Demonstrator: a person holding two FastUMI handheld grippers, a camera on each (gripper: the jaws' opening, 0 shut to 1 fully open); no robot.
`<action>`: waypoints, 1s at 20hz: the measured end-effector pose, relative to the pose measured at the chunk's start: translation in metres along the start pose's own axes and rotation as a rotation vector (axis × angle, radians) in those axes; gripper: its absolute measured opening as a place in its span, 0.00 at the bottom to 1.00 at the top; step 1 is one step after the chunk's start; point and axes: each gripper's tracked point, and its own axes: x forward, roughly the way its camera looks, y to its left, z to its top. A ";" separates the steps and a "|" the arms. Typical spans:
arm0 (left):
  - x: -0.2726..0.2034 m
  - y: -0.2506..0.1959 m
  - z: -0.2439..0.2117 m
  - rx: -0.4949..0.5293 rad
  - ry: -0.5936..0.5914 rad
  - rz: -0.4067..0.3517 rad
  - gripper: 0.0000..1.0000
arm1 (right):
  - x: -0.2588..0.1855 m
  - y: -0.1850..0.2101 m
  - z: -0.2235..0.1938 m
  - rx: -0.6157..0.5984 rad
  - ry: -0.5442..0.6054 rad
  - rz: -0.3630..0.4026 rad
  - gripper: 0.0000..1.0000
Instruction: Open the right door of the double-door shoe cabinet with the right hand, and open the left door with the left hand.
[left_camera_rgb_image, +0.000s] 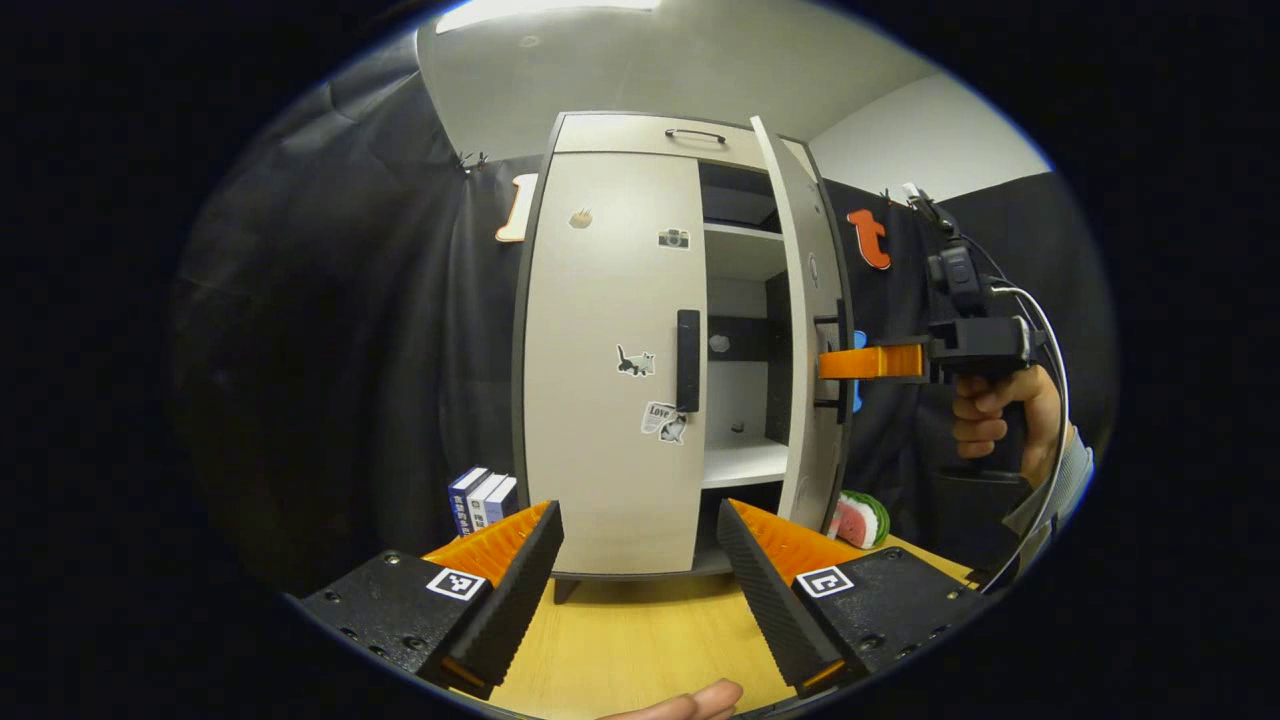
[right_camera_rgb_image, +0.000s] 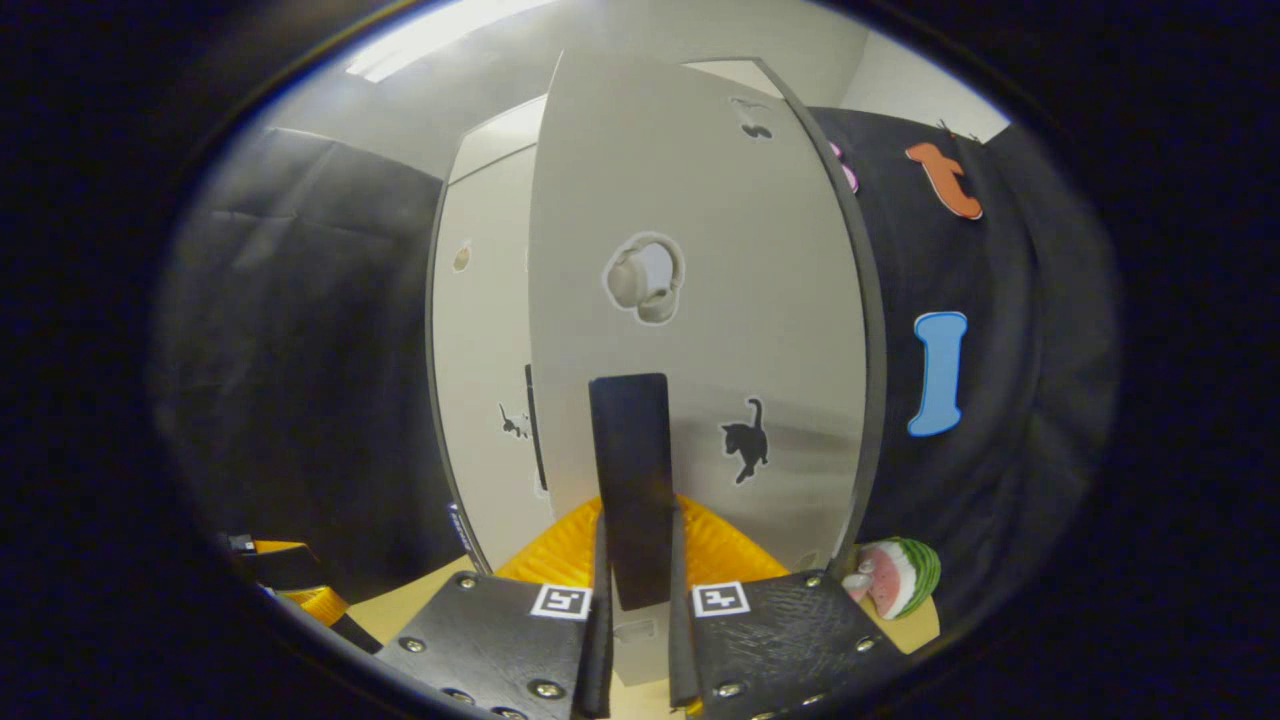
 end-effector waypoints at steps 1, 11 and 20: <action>0.000 -0.002 0.000 0.001 0.001 0.004 0.97 | -0.006 -0.006 0.002 -0.002 -0.001 0.005 0.22; 0.006 -0.033 0.006 0.000 -0.012 -0.036 0.97 | -0.060 -0.108 0.006 -0.023 -0.024 -0.201 0.14; 0.003 -0.036 -0.009 0.042 0.013 -0.044 0.97 | -0.062 -0.143 0.008 0.032 -0.041 -0.177 0.01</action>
